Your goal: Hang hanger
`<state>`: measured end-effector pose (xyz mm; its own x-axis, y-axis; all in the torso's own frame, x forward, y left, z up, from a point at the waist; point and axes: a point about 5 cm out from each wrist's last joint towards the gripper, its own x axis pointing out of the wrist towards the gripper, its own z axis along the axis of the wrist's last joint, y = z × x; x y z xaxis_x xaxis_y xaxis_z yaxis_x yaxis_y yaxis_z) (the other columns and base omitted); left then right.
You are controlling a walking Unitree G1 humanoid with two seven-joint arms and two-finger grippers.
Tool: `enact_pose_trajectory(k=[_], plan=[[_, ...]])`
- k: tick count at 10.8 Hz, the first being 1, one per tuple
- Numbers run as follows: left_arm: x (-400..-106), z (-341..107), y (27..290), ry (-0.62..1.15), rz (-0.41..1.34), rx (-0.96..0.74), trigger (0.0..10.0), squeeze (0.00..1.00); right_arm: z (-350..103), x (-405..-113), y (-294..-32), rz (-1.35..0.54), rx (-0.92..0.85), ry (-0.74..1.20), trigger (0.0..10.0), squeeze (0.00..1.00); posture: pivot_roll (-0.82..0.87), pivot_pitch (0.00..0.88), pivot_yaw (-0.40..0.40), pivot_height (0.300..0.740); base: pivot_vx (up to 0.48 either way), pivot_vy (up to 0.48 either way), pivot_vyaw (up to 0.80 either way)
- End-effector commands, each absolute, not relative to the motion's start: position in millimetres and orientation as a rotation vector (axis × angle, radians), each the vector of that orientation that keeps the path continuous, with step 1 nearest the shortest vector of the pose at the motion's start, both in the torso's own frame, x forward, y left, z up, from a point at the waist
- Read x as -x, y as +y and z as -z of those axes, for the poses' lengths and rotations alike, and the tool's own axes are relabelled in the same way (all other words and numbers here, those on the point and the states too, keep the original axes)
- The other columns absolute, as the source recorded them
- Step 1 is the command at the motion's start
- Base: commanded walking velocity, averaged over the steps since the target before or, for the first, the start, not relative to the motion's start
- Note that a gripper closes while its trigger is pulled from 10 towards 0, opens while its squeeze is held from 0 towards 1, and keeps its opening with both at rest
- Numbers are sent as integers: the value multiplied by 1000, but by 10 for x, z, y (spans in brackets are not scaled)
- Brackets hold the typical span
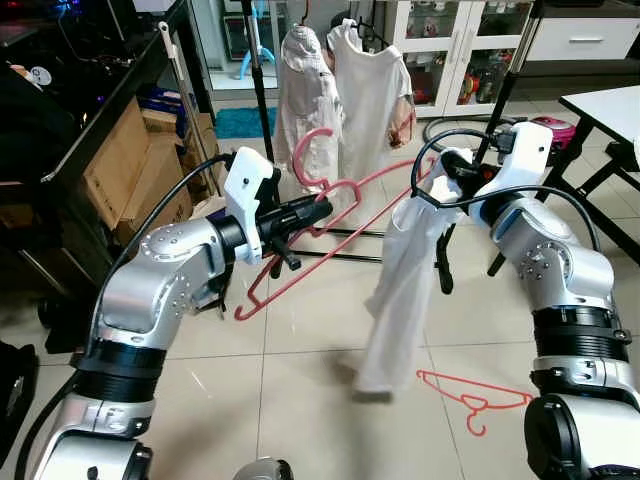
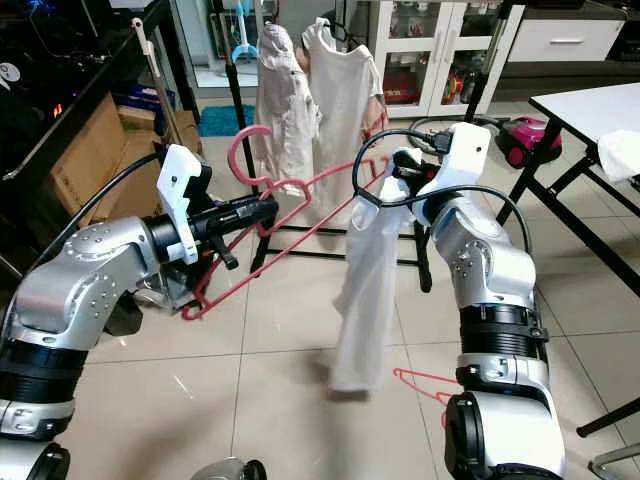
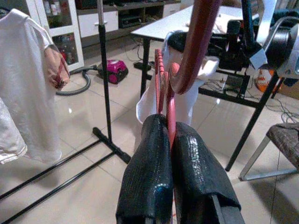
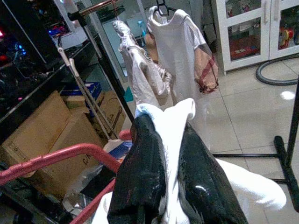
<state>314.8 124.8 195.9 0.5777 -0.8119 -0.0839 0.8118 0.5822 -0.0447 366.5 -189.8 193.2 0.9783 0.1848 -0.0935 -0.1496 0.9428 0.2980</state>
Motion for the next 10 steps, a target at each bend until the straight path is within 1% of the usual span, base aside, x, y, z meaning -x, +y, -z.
enact_pose_trajectory(k=[1, 4, 7, 9, 10], plan=[[-3109, -1981, 1273, 105, 963, -9, 10000, 0, -2084, -3692, -1942, -168, -269, 77, 10000, 0, -69, 0, 48, 740, 0, 0, 0], [-3052, -1888, 1370, 158, 944, -31, 10000, 0, -2179, -3680, -1974, -167, -257, 60, 10000, 0, -63, 0, 38, 740, 0, 0, 0], [-3000, -1842, 1368, 181, 958, -35, 10000, 0, -2263, -3670, -1907, -194, -258, 38, 10000, 0, -63, 0, 38, 740, 0, 0, 0], [-3016, -1806, 1364, 201, 951, -41, 10000, 0, -2349, -3600, -1824, -270, -238, 26, 10000, 0, -61, 0, 33, 740, 0, 0, 0], [-3030, -1779, 1342, 210, 952, -40, 10000, 0, -2357, -3512, -1754, -381, -158, 26, 10000, 0, -61, 0, 33, 740, 0, 0, 0]])
